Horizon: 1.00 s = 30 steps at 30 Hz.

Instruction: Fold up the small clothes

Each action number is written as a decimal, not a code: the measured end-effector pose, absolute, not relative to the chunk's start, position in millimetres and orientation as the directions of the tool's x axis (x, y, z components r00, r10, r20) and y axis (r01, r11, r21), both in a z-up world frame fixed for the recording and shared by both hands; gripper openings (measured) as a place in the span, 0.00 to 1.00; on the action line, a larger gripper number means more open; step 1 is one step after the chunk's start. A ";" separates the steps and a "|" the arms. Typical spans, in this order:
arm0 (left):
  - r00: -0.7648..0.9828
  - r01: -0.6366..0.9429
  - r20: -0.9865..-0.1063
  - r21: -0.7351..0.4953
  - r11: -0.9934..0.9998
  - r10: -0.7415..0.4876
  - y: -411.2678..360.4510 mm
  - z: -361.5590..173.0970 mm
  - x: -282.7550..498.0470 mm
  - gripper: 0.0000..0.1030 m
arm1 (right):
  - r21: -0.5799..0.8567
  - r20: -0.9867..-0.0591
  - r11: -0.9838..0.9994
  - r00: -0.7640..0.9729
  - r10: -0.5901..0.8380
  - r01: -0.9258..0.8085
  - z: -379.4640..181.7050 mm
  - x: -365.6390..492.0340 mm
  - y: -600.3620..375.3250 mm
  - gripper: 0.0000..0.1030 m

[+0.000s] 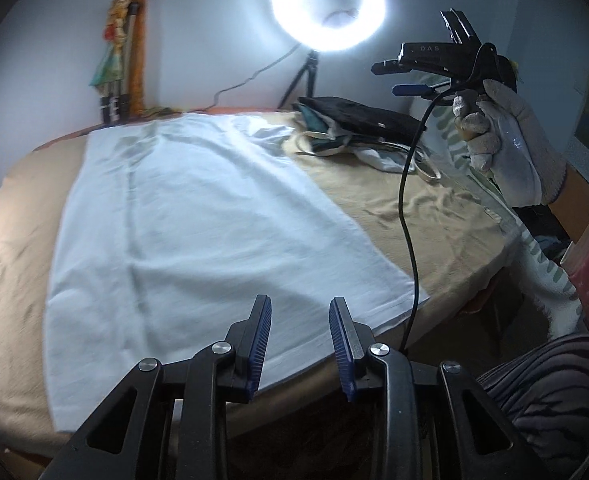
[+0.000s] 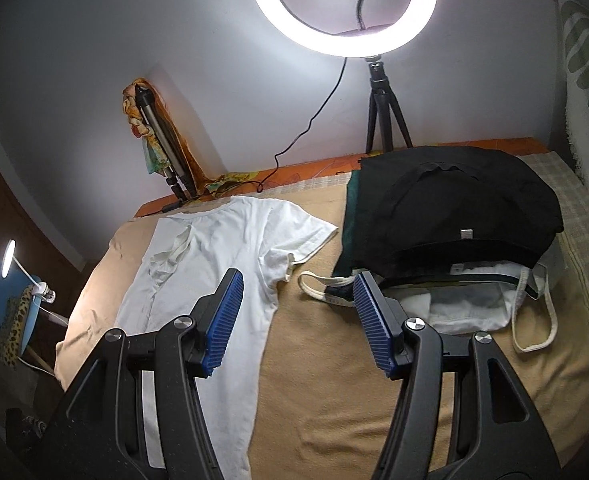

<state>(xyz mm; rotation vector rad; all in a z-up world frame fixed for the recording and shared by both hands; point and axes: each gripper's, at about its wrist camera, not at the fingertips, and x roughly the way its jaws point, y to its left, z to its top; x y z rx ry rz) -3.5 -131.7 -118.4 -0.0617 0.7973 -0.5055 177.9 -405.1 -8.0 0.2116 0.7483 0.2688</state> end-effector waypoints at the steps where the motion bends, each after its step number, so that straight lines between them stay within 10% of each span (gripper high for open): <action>1: 0.581 0.422 -0.671 -0.235 0.876 -0.460 -141.5 -119.9 -1.0 0.28 | 0.280 -0.643 0.947 0.701 0.307 -0.158 -9.3 176.0 -412.1 0.59; 23: 0.488 0.546 -0.732 -0.168 0.821 -0.475 -264.8 -164.9 23.9 0.47 | 0.391 -0.691 0.906 0.599 0.404 -0.160 -65.9 200.9 -456.4 0.59; 30: 0.493 0.516 -0.719 -0.213 0.830 -0.491 -255.4 -166.5 39.8 0.01 | 0.467 -0.690 0.863 0.530 0.492 -0.194 -90.4 228.9 -417.2 0.59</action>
